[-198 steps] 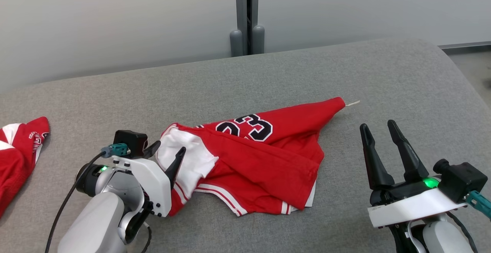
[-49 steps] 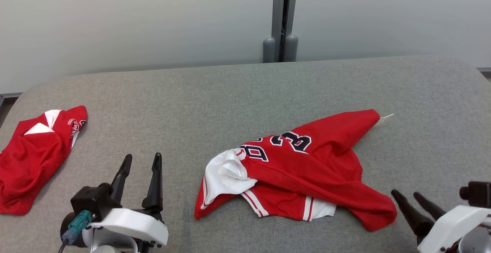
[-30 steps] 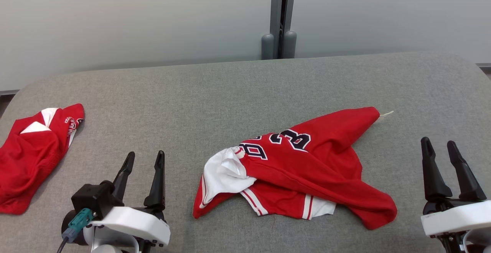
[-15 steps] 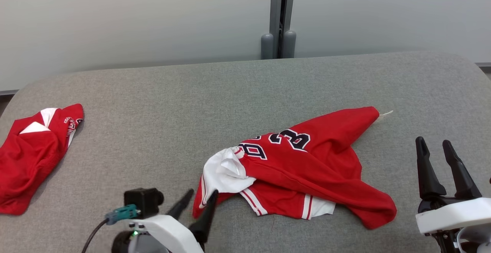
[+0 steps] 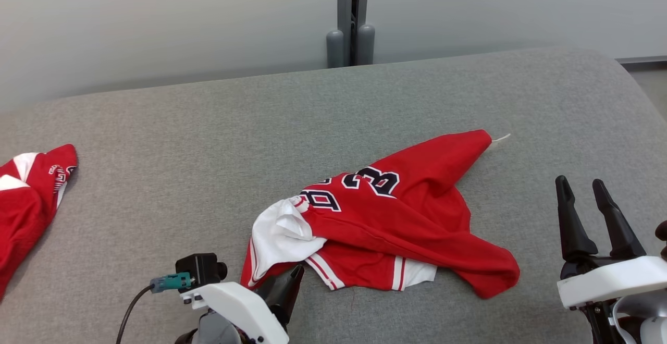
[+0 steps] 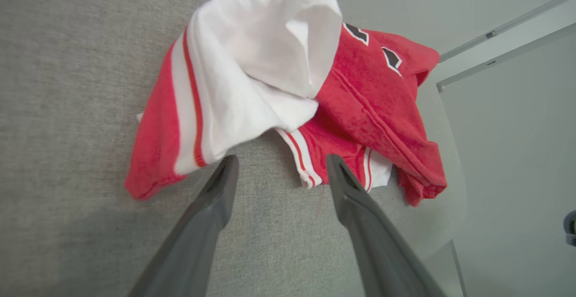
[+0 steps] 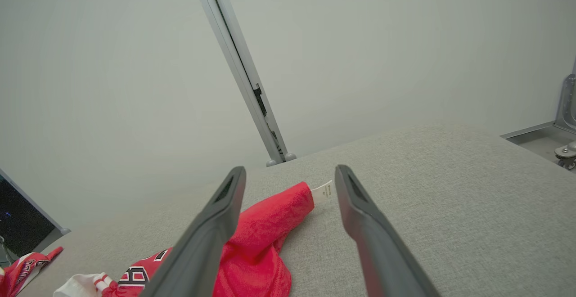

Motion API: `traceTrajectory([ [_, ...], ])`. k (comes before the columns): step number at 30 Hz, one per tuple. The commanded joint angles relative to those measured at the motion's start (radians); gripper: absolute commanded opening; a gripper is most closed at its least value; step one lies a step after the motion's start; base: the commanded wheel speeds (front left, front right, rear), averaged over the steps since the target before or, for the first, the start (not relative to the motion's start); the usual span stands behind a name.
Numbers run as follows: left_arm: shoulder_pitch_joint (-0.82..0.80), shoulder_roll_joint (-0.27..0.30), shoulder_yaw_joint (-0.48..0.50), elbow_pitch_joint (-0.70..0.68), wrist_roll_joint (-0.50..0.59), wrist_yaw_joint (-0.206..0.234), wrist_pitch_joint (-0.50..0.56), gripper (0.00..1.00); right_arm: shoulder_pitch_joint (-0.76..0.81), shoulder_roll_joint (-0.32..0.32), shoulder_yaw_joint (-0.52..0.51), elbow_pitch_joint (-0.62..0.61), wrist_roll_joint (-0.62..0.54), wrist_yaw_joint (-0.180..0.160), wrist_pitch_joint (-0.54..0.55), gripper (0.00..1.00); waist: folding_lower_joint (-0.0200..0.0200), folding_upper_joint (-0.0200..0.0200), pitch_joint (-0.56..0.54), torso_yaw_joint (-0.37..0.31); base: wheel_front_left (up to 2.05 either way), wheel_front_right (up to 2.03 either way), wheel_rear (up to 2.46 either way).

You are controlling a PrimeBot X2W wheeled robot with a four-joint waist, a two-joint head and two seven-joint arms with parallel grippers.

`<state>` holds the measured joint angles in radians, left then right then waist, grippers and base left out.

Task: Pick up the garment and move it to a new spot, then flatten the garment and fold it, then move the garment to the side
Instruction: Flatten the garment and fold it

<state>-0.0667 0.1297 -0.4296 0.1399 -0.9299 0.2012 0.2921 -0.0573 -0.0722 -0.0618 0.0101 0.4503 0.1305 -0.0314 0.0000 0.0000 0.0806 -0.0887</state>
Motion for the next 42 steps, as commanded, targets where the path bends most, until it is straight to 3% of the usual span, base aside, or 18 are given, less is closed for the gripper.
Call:
traceTrajectory([
  [1,-0.016,-0.010,0.008,0.016,-0.012,-0.011,-0.009,1.00,-0.011,-0.004,-0.001,0.001,-0.002,0.001,-0.007,1.00,0.0000,0.0000,0.005,-0.009,0.00,0.00,0.00],
  [10,-0.094,-0.047,0.049,0.142,-0.041,-0.050,-0.107,0.97,-0.017,-0.002,0.000,0.012,-0.005,0.000,-0.009,1.00,0.0000,0.0000,0.016,-0.020,0.00,0.00,0.00],
  [12,-0.103,-0.053,0.051,0.173,-0.054,-0.056,-0.110,0.47,-0.018,-0.002,0.000,0.016,-0.007,0.000,-0.007,1.00,0.0000,0.0000,0.016,-0.016,0.00,0.00,0.00],
  [13,-0.111,-0.054,0.055,0.186,-0.059,-0.061,-0.118,0.37,-0.019,-0.001,0.000,0.017,-0.007,0.001,-0.006,1.00,0.0000,0.0000,0.016,-0.013,0.00,0.00,0.00],
  [14,-0.118,-0.056,0.058,0.198,-0.067,-0.064,-0.123,0.13,-0.020,-0.001,0.000,0.018,-0.007,0.000,-0.006,1.00,0.0000,0.0000,0.016,-0.010,0.00,0.00,0.00],
  [15,-0.122,-0.059,0.061,0.211,-0.072,-0.071,-0.131,0.00,-0.021,0.000,0.001,0.019,-0.007,0.000,-0.005,1.00,0.0000,0.0000,0.016,-0.006,0.00,0.00,0.00],
  [21,-0.133,-0.065,0.051,0.242,-0.115,-0.125,-0.125,0.00,-0.019,-0.004,0.003,0.025,-0.009,0.001,-0.002,1.00,0.0000,0.0000,0.003,0.023,0.00,0.00,0.00],
  [27,-0.096,-0.027,0.053,0.163,-0.176,-0.181,-0.040,0.00,-0.003,-0.008,-0.005,0.026,-0.008,0.000,0.002,1.00,0.0000,0.0000,-0.017,0.048,0.00,0.00,0.00],
  [35,-0.032,0.171,0.060,-0.085,-0.286,-0.205,0.237,0.00,0.012,-0.014,-0.009,0.023,-0.006,0.000,0.022,1.00,0.0000,0.0000,-0.040,0.087,0.00,0.00,0.00],
  [42,0.041,0.352,0.035,-0.211,-0.341,-0.203,0.457,0.00,0.019,-0.019,0.000,0.028,0.000,0.000,0.042,1.00,0.0000,0.0000,-0.047,0.084,0.00,0.00,0.00],
])
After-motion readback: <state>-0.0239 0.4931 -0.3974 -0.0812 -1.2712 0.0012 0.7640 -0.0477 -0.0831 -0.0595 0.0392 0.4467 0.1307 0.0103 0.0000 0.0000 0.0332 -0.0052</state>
